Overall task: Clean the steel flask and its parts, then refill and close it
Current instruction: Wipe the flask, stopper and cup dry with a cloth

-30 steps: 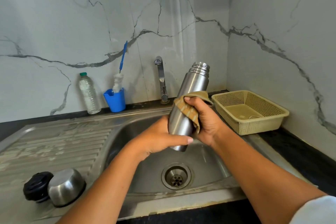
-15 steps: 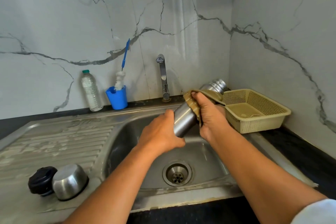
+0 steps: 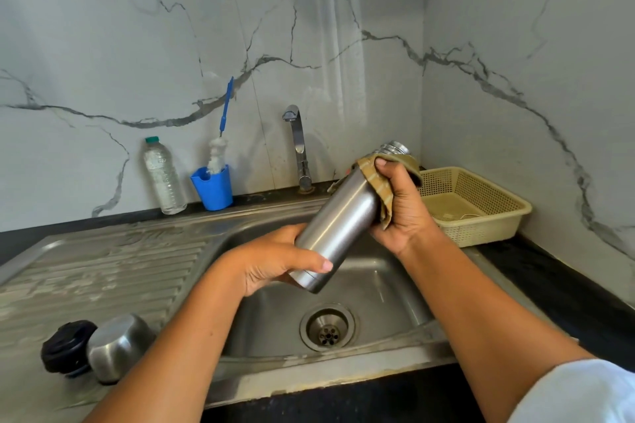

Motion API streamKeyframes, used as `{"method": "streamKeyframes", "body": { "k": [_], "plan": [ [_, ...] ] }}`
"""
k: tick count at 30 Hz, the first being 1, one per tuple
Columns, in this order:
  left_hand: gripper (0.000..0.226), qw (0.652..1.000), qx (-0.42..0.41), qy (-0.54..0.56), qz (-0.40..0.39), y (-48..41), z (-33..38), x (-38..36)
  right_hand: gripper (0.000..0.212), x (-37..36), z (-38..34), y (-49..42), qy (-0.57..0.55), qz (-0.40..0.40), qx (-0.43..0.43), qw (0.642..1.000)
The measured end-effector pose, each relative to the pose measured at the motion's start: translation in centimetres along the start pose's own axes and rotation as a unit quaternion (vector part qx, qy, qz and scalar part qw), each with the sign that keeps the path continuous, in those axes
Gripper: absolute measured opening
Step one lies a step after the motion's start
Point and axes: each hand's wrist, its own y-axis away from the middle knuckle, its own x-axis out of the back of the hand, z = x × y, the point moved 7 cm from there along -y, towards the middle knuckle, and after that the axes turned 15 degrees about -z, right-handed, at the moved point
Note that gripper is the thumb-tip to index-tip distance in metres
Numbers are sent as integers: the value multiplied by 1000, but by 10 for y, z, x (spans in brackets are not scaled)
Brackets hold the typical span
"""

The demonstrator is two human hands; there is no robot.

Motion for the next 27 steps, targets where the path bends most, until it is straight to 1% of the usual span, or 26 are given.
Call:
{"method": "streamKeyframes", "body": {
  "k": [1,2,3,4,5,6,7,8,9,11,13,15,16,18,20,22,23,24,25,27],
  "plan": [
    [75,997,13,-74,29,-2,2,3,24,2,0,-1,13,21,0,1000],
    [72,984,26,-163,66,-3,4,7,16,6,0,-2,30,46,1,998],
    [71,960,40,-255,107,-3,7,11,12,11,0,-2,46,74,3,996],
    [72,928,56,-337,147,-3,11,14,15,16,-1,-1,52,102,6,993],
    [73,895,70,-401,182,-1,13,17,25,19,-1,0,53,123,5,991],
    [75,869,80,-442,208,1,15,19,35,21,-1,0,51,135,3,989],
    [76,855,81,-462,223,2,16,20,39,22,-1,0,50,140,3,989],
    [76,853,74,-464,227,3,17,20,33,22,-1,0,48,140,6,989],
    [75,860,62,-456,221,3,17,19,23,21,-3,0,49,137,10,989],
    [71,890,40,-413,186,2,17,19,7,18,-5,1,46,113,9,992],
    [71,934,36,-333,127,2,10,18,5,12,-9,3,38,77,9,996],
    [80,968,42,-238,73,6,-1,18,4,8,-11,5,39,48,5,998],
    [85,981,40,-183,48,8,-7,18,2,5,-12,7,38,35,5,999],
    [88,995,35,-90,15,12,-16,17,11,-2,-14,10,25,5,15,1000],
    [82,996,36,-81,9,14,-16,15,16,-8,-16,11,10,-13,27,999],
    [75,988,41,-147,35,12,-11,15,17,-5,-18,9,13,-3,31,999],
    [73,979,37,-191,56,9,-7,16,22,-2,-19,7,26,11,35,999],
    [74,967,30,-239,83,7,-3,18,26,0,-21,6,41,28,38,998],
    [75,950,27,-287,119,6,2,20,25,3,-22,4,54,44,43,997],
    [80,897,29,-388,209,9,12,26,10,11,-24,2,84,93,48,991]
  ]
}}
